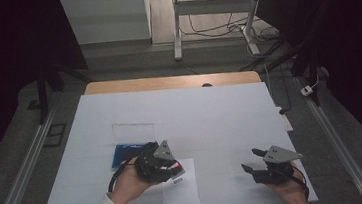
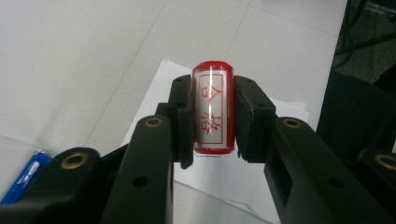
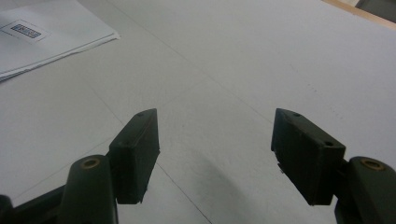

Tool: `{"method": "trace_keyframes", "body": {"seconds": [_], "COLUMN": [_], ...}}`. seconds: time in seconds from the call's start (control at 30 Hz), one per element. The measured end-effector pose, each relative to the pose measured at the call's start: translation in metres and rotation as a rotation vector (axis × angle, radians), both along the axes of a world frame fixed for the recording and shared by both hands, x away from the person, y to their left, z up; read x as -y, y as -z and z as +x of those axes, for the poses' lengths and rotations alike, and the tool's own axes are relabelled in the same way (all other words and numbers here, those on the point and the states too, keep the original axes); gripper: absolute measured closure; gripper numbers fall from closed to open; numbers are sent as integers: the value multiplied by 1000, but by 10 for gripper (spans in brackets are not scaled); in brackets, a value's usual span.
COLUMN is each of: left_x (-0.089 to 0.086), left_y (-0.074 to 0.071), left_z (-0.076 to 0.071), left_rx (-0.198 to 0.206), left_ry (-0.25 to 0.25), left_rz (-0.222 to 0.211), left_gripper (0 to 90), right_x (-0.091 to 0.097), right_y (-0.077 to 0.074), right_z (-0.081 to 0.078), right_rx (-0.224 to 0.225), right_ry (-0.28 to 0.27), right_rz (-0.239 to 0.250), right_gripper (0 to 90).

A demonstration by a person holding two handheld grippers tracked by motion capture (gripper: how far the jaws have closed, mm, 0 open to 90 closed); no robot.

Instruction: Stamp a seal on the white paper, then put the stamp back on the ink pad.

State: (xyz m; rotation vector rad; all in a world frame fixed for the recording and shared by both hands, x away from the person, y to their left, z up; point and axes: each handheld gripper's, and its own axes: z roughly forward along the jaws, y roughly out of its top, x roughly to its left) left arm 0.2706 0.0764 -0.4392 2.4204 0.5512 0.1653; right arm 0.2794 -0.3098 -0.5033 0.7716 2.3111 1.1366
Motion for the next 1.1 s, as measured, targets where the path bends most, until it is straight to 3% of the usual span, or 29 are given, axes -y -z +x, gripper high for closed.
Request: {"method": "trace_keyframes", "body": {"seconds": [0.3,0.7,1.1], "left_x": [-17,-40,-76], "left_y": [-10,-9,2], "left_z": [2,12,29], "left_rx": [14,9,-5], "left_ry": [-28,-100,-234], "left_rz": [-49,-64,-17], "left_gripper": [701,701,701], "right_x": [0,0,-1], "right_y": [0,1,1], "right_z": [0,0,0], "right_rx": [-2,-3,-6], "right_ry": [1,-1,-1], "right_rz": [-2,-5,-2], "right_gripper": [318,318,318]}}
